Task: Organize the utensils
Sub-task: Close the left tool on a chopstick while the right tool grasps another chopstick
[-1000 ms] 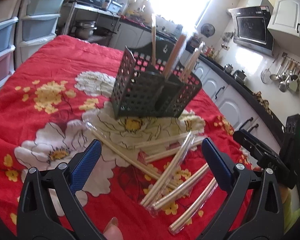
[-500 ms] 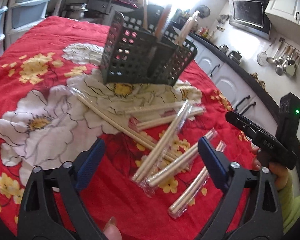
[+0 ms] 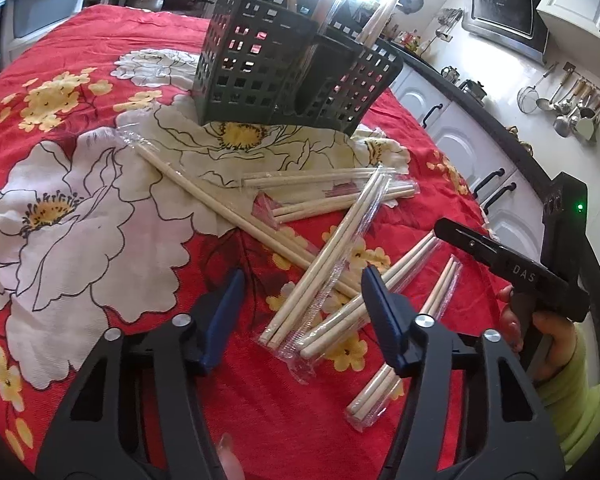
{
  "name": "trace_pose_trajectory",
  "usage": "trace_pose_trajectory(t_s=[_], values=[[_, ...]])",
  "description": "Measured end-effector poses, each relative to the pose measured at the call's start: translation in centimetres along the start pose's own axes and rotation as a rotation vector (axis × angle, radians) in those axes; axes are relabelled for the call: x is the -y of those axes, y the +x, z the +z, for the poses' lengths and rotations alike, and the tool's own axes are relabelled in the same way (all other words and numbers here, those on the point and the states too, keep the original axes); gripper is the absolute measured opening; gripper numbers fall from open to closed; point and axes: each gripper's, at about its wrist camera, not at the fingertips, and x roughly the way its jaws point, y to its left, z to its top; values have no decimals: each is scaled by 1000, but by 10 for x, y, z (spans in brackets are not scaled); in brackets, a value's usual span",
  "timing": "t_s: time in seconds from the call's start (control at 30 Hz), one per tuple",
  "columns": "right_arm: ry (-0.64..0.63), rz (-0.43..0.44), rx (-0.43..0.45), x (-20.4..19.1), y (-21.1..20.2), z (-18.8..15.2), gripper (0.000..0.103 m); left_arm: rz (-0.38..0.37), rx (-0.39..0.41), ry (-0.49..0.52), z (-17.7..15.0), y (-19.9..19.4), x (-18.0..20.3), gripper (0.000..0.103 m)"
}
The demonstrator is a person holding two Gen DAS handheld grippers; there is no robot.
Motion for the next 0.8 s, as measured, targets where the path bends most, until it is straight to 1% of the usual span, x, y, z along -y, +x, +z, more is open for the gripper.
trace_pose_trajectory(t_s=[0.07, 0.13, 0.17, 0.2, 0.27, 0.4, 0.43, 0.47, 0.57, 0.67, 0.73, 0.8], values=[[15, 11, -32, 2, 6, -1, 55, 5, -2, 0, 0, 0, -1, 46], [22, 4, -51, 4, 12, -3, 50, 12, -4, -2, 0, 0, -3, 41], [22, -1, -49, 4, 12, -3, 45, 14, -5, -3, 0, 0, -3, 39], [20, -5, -49, 4, 12, -3, 41, 19, -6, -5, 0, 0, -4, 36], [21, -16, -48, 4, 12, -4, 33, 22, -7, -9, 0, 0, -6, 33], [35, -24, -43, 8, 12, -4, 21, 28, -6, -10, 0, 0, -8, 29], [37, -23, -42, 9, 12, -4, 14, 27, -6, -11, 0, 0, -8, 28], [37, -13, -42, 9, 12, -4, 10, 27, -6, -11, 0, 0, -8, 27], [33, -11, -37, 8, 11, -3, 5, 22, -4, -17, 0, -1, -9, 24], [55, 1, -30, 11, 11, -4, 3, -1, -2, -33, -1, -3, -13, 19], [74, 13, -21, 15, 9, -3, 3, -13, -2, -38, -2, -3, -14, 13], [84, 19, -9, 16, 7, -3, 2, -28, -3, -42, -2, -4, -15, 11]])
